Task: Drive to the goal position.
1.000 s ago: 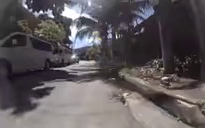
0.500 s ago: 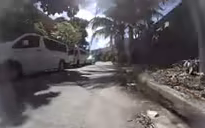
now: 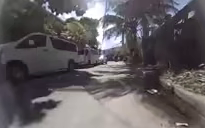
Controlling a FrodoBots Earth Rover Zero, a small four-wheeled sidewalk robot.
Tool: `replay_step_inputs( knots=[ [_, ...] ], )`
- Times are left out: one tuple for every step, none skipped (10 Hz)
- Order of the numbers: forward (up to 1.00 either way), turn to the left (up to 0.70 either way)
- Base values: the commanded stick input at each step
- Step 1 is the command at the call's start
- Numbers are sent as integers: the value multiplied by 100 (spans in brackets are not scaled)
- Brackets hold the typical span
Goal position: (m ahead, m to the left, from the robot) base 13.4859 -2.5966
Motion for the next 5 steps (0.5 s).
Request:
replay_step_inputs(
  knots=[
    [100, 0],
    [100, 3],
    [100, 11],
    [100, -27],
    [100, -38]
  ],
)
